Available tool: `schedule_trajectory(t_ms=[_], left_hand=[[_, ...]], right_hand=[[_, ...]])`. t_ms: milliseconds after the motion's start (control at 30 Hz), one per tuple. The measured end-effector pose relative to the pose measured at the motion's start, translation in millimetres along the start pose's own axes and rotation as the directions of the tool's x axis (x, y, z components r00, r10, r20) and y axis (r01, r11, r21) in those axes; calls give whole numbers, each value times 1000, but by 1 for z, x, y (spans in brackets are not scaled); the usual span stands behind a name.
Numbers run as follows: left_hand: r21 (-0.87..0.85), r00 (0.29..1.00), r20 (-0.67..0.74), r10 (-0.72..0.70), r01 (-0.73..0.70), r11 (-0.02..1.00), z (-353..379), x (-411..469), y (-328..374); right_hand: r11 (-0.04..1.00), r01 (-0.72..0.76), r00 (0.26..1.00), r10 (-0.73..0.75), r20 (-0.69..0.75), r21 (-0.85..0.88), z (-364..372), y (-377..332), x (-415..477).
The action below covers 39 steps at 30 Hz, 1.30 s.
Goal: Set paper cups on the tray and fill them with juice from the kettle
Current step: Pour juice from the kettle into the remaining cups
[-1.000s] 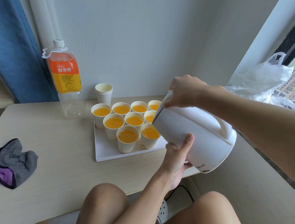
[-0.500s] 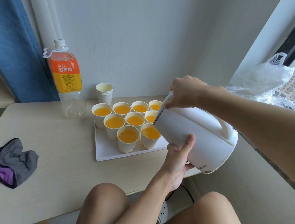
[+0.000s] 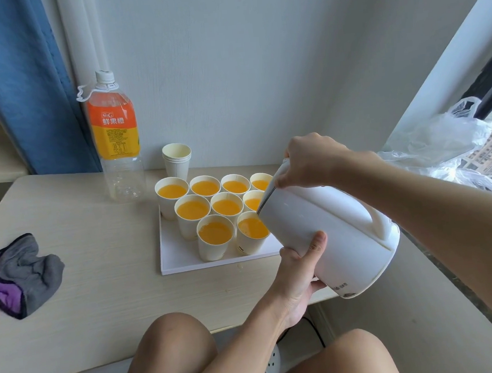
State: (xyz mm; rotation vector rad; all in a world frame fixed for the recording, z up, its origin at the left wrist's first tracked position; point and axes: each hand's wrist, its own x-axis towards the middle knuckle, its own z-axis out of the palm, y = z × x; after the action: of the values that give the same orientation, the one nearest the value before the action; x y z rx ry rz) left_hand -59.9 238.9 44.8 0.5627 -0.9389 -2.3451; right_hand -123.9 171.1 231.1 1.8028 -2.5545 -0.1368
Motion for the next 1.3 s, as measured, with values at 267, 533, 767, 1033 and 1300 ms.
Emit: schedule_trajectory(t_ms=[267, 533, 767, 1033, 1300], left_hand=[[86, 999, -41, 0, 4, 996, -4, 4, -1], [208, 986, -94, 139, -117, 971, -16, 8, 14], [242, 957, -215, 195, -141, 960, -30, 15, 38], [220, 940, -268, 213, -155, 963, -37, 15, 59], [182, 958, -215, 188, -150, 972, -36, 12, 70]], right_hand=[[999, -17, 999, 19, -37, 48, 1, 10, -5], [979, -33, 993, 54, -105, 199, 0, 27, -7], [958, 54, 985, -4, -173, 282, -9, 13, 7], [941, 164, 965, -91, -246, 295, -13, -4, 20], [977, 159, 958, -117, -262, 144, -17, -26, 34]])
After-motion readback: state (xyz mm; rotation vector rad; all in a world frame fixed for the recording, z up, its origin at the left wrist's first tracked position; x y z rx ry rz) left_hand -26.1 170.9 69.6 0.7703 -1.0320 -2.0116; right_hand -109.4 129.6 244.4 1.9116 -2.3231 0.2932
